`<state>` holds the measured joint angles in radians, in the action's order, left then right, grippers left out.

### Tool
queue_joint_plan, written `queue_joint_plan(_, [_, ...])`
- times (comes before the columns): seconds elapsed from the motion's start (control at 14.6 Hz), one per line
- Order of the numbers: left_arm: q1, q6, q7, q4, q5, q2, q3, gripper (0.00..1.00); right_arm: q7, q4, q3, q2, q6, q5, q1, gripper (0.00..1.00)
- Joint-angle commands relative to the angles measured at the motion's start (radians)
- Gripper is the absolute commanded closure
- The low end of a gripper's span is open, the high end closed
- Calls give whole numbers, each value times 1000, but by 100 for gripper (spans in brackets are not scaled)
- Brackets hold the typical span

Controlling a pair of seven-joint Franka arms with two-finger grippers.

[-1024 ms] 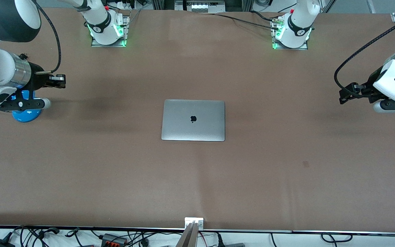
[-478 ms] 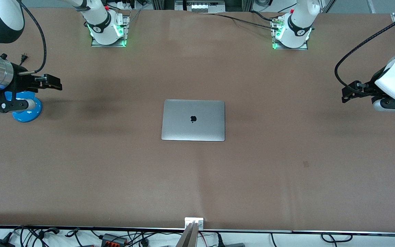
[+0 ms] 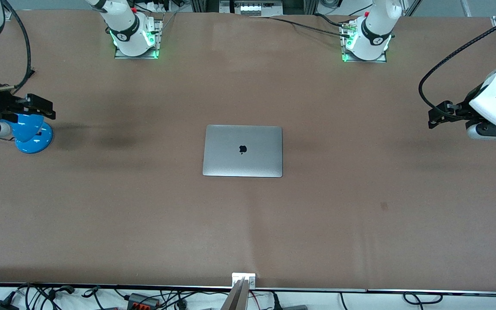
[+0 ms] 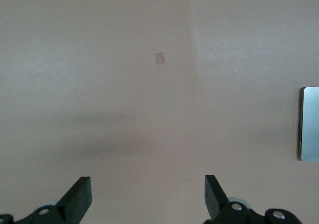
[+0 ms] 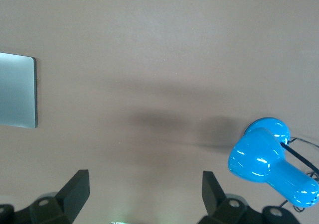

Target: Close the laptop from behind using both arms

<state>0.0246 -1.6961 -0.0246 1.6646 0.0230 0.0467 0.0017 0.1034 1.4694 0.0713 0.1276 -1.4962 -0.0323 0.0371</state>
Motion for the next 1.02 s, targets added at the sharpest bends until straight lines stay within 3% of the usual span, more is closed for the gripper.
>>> queue_joint_plan(0.0, [-11,12,-24,3,-28,-16,-6,0,1,91,41,-74,-39,-24,29,0])
queue_joint_plan(0.96, [-12,13,-26,3,-28,-16,-6,0,-7,175,47,-117,-138,-12,122,0])
